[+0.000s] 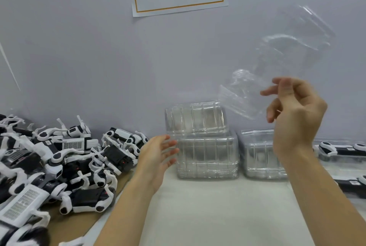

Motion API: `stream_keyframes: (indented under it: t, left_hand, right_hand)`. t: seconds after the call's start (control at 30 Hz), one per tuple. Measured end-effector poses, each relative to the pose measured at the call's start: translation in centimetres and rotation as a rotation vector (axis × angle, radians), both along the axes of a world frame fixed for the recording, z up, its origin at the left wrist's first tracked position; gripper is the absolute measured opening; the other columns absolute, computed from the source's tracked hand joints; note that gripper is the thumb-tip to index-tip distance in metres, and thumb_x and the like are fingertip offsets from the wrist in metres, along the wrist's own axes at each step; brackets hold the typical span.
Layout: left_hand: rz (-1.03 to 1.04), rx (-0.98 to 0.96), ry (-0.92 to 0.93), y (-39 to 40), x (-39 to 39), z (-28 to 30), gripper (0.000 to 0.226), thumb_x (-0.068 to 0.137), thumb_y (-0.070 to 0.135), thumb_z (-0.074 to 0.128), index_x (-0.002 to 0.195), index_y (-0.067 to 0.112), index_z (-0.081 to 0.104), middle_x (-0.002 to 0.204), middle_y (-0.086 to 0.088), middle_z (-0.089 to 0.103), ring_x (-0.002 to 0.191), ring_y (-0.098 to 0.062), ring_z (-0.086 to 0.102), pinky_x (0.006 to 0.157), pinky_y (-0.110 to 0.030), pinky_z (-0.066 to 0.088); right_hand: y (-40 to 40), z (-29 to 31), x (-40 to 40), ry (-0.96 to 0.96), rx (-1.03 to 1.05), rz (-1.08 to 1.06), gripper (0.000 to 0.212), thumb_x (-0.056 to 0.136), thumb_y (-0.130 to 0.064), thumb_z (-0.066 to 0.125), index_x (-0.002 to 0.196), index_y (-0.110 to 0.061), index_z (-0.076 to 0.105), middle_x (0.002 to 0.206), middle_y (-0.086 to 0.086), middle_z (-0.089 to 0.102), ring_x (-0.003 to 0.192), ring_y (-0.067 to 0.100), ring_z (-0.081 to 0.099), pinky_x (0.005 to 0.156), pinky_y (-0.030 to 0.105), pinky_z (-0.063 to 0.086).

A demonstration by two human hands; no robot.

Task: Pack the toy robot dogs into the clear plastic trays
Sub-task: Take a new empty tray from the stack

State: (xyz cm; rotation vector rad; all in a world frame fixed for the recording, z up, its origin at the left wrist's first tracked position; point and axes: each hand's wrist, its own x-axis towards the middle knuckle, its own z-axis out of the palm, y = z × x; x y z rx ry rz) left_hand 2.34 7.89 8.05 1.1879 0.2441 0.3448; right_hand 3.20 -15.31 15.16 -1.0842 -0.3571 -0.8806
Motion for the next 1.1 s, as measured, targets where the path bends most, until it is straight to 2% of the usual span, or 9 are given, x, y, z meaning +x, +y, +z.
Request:
stream_keyframes:
  t: [0.13,0.23,0.47,0.57,0.63,0.8,0.9,1.0,1.1]
  left_hand:
    - [0.04,-0.115,-0.096,2.0,-0.3,0.7,0.016,0.1,0.018,0.049,0.095,0.012,0.063,0.085,-0.006,0.071,0.077,-0.022,0.065,0.067,-0.032,0.047]
    - [0.079,-0.173,-0.137,3.5,-0.6,0.7,0.015,0.098,0.019,0.049,0.096,0.012,0.062,0.09,-0.007,0.07,0.079,-0.023,0.065,0.07,-0.032,0.049]
    - [0.058,-0.19,-0.017,5.4,-0.7,0.1,0.016,0.094,0.025,0.053,0.097,0.014,0.064,0.104,-0.01,0.073,0.091,-0.029,0.065,0.067,-0.035,0.051]
    - [0.039,-0.048,0.082,5.3,-0.5,-0.2,0.02,0.093,0.029,0.053,0.099,0.016,0.068,0.111,-0.009,0.074,0.104,-0.031,0.063,0.092,-0.043,0.05]
    - [0.041,0.05,0.137,5.0,-0.3,-0.5,0.017,0.092,0.026,0.057,0.097,0.016,0.069,0.101,-0.004,0.077,0.111,-0.031,0.062,0.108,-0.047,0.04]
    - [-0.009,0.343,0.325,4.0,-0.3,-1.3,0.018,0.093,0.029,0.061,0.105,0.018,0.07,0.11,-0.004,0.073,0.105,-0.025,0.059,0.093,-0.042,0.032]
    - [-0.104,0.465,0.367,3.4,-0.4,-1.9,0.022,0.098,0.028,0.058,0.116,0.016,0.066,0.113,-0.004,0.071,0.112,-0.022,0.061,0.092,-0.039,0.038]
    - [-0.202,0.4,0.315,3.0,-0.3,-2.1,0.022,0.099,0.028,0.058,0.116,0.016,0.066,0.115,-0.007,0.071,0.112,-0.023,0.065,0.098,-0.039,0.045]
    - [-0.147,0.417,0.264,3.1,-0.1,-2.2,0.017,0.099,0.025,0.059,0.111,0.016,0.067,0.11,-0.007,0.072,0.103,-0.023,0.069,0.084,-0.034,0.052]
  right_hand:
    - [1.5,1.0,-1.8,-0.084,-0.313,0.201,0.016,0.091,-0.024,0.062,0.085,-0.013,0.071,0.066,0.002,0.07,0.038,0.011,0.038,0.04,0.02,0.031]
    - [2.4,0.9,-2.4,-0.044,-0.672,0.334,0.011,0.087,-0.023,0.072,0.08,-0.015,0.073,0.064,0.005,0.07,0.04,0.002,0.047,0.043,0.013,0.035]
    - [4.0,-1.8,-1.0,0.324,-1.468,0.334,0.016,0.078,-0.05,0.079,0.083,-0.035,0.076,0.071,-0.014,0.072,0.063,-0.002,0.062,0.059,0.015,0.043]
    - [4.7,-3.7,-0.5,0.555,-1.702,0.382,0.03,0.07,-0.057,0.083,0.094,-0.044,0.071,0.088,-0.017,0.073,0.074,-0.002,0.067,0.063,0.019,0.045]
    - [5.0,-4.6,-0.1,0.632,-1.777,0.427,0.04,0.07,-0.06,0.081,0.105,-0.045,0.068,0.096,-0.012,0.074,0.076,0.003,0.069,0.062,0.024,0.047]
    - [4.6,-4.5,0.2,0.612,-1.761,0.395,0.028,0.079,-0.055,0.076,0.104,-0.045,0.068,0.098,-0.018,0.071,0.071,-0.003,0.067,0.056,0.019,0.043]
    - [4.2,-4.6,0.4,0.636,-1.768,0.39,0.026,0.081,-0.055,0.074,0.103,-0.042,0.07,0.097,-0.015,0.073,0.076,-0.002,0.069,0.059,0.02,0.044]
    - [3.7,-4.6,0.7,0.675,-1.792,0.37,0.024,0.083,-0.054,0.072,0.101,-0.039,0.072,0.093,-0.015,0.074,0.073,-0.004,0.068,0.059,0.019,0.043]
    - [3.3,-4.8,1.0,0.704,-1.796,0.372,0.023,0.086,-0.051,0.07,0.102,-0.036,0.073,0.084,-0.016,0.073,0.069,-0.005,0.067,0.061,0.018,0.046]
